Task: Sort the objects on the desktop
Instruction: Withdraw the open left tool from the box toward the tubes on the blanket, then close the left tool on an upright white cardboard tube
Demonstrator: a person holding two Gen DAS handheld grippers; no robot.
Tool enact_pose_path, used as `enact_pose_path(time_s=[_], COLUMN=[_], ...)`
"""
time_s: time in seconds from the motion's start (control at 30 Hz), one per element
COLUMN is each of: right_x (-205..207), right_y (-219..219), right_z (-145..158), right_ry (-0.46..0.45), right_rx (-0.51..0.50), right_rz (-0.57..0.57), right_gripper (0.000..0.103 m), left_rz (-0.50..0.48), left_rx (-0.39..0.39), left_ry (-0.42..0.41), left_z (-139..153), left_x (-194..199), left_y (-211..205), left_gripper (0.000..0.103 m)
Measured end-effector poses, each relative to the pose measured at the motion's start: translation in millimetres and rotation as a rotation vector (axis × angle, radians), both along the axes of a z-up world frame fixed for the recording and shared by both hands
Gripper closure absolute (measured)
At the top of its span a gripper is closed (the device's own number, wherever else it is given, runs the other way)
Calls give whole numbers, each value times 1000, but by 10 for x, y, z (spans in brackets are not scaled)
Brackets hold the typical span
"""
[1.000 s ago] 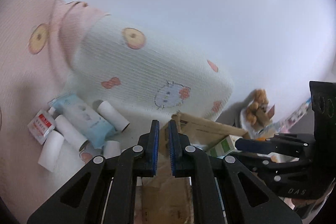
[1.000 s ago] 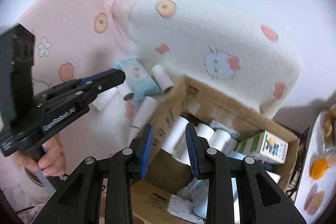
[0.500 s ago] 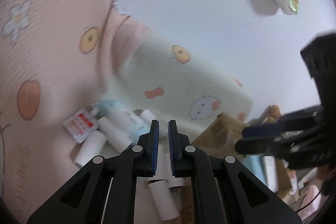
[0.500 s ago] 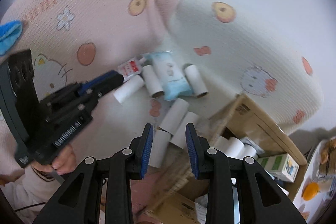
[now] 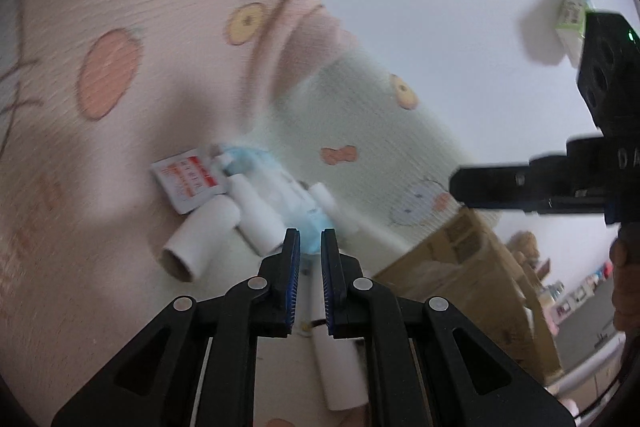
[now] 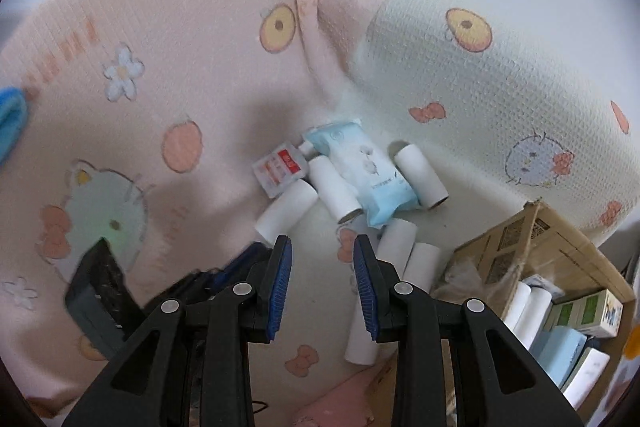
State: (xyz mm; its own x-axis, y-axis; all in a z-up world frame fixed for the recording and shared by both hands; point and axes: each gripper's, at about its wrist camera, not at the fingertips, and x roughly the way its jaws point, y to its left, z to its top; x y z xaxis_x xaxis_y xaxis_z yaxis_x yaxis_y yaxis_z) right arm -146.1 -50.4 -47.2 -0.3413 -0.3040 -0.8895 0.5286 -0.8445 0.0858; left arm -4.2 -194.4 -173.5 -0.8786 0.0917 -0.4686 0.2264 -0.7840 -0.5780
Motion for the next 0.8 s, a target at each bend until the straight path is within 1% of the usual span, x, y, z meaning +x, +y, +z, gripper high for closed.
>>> enact_pose_path(time_s=[0.03, 0.07, 0.1, 0.13, 0.17, 0.23, 0.33, 0.43, 0.5, 0.53, 0.57, 0.63, 0.7, 0.8], right_x=[8, 16, 17, 18, 20, 7, -29, -76, -132, -160, -173, -190, -189, -177], right_y=[-10, -23, -25, -12, 11, 44, 40, 21, 26, 45, 58, 72, 65, 47], right_z=[-66, -137, -208, -262, -318, -421, -567, -742, -865, -923, -963, -1029, -1079, -1153], right_ry=[2, -2, -6, -5, -4, 2, -19, -108, -200, -240, -255, -261, -246, -199], right_rx=[3, 8, 12, 11, 11, 43, 82, 87, 74, 63, 64, 85, 112, 180], right_rz=[-13, -18, -32, -51, -73, -109, -123, -122, -124, -135, -146, -168, -170, -172], right_gripper=[75, 75, 75, 75, 75, 75, 75, 75, 75, 75, 75, 75, 75, 75], left_rz=[28, 50, 69, 75, 70, 20, -82, -178, -241, -245, -246, -266, -278, -268], left_rx=[0, 4, 21, 48, 70, 107, 115, 171, 200, 207, 220, 243, 271, 360], left_ry=[-10, -17, -14, -13, -15, -28, -55, -76, -67, -72, -84, -92, -97, -111], left_z=[-67, -129, -201, -264, -304, -386, -500, -629, -696, -722, -763, -811, -852, -953], left_x=[7, 13, 32, 47, 51, 22, -56, -115, -144, -147, -165, -217, -264, -319], left_y=[-17, -26, -32, -33, -34, 1, 124, 247, 365, 409, 451, 508, 539, 512], left_gripper=[74, 58, 51, 47, 47, 45, 45, 45, 45, 45, 45, 45, 45, 45])
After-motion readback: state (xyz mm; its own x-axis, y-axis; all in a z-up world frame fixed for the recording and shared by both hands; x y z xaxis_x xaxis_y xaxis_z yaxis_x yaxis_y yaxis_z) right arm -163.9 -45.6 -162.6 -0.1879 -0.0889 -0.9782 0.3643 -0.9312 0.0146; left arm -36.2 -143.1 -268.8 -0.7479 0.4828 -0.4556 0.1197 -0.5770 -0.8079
